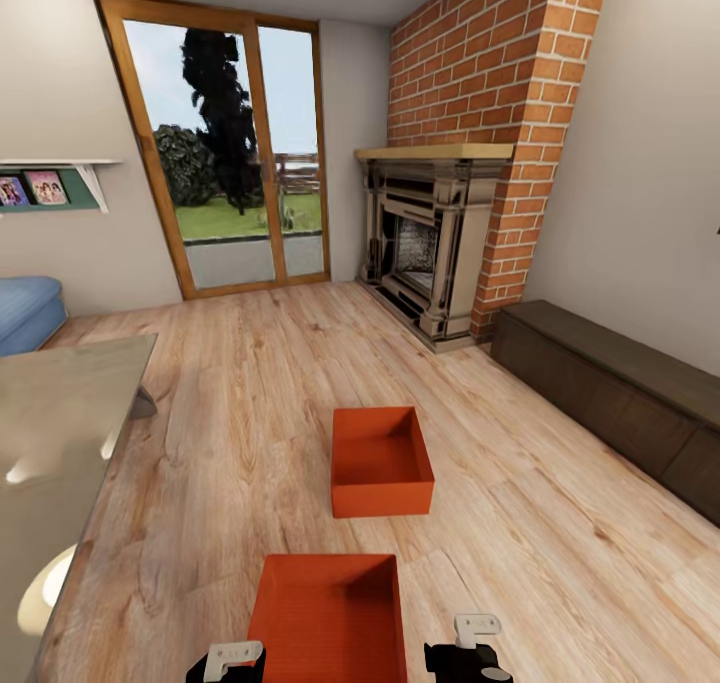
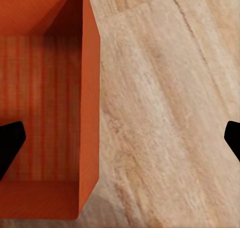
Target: Move the two storage containers from the living room to the garage. In the garage, place one container on the floor and stack the other container on top of it (either order is fine).
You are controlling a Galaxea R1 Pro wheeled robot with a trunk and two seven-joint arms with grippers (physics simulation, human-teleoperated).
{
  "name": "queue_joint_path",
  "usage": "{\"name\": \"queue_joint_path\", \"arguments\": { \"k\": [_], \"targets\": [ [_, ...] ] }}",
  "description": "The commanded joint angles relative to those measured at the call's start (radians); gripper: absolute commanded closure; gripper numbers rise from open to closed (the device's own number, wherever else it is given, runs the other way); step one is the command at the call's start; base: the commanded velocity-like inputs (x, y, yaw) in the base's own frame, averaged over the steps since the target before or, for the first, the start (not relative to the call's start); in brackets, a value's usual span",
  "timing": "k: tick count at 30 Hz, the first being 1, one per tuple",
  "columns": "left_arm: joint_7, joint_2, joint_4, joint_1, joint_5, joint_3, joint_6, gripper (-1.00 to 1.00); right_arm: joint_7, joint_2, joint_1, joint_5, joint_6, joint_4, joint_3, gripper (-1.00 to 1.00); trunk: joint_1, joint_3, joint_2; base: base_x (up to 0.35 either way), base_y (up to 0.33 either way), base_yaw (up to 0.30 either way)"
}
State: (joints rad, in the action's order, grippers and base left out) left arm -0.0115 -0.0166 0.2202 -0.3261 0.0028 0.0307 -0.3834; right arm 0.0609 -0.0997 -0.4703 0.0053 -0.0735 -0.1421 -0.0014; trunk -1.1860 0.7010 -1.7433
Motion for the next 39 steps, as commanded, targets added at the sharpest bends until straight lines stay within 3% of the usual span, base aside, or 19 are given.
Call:
{"name": "queue_joint_path", "arguments": {
  "k": [1, 27, 36, 39],
  "targets": [
    [-0.001, 0.0, -0.001, -0.001, 0.0, 0.003, -0.003, -1.0, 0.003, 0.0, -0.001, 0.001, -0.003, 0.001, 0.0, -1.0, -0.004, 0.004, -0.008, 0.0, 0.0, 0.0],
    [-0.002, 0.0, -0.001, -0.001, 0.0, 0.003, -0.006, -1.0, 0.002, 0.0, -0.001, 0.001, -0.003, 0.001, 0.0, -1.0, -0.011, 0.01, -0.022, 0.0, 0.0, 0.0],
    [-0.002, 0.0, -0.001, -0.001, 0.0, 0.003, -0.006, -1.0, 0.002, 0.0, -0.001, 0.001, -0.003, 0.001, 0.0, -1.0, -0.046, 0.039, -0.085, 0.0, 0.0, 0.0],
    [-0.002, 0.0, -0.001, -0.001, 0.0, 0.003, -0.006, -1.0, 0.002, 0.0, -0.001, 0.001, -0.003, 0.001, 0.0, -1.0, -0.046, 0.039, -0.085, 0.0, 0.0, 0.0]
  ]
}}
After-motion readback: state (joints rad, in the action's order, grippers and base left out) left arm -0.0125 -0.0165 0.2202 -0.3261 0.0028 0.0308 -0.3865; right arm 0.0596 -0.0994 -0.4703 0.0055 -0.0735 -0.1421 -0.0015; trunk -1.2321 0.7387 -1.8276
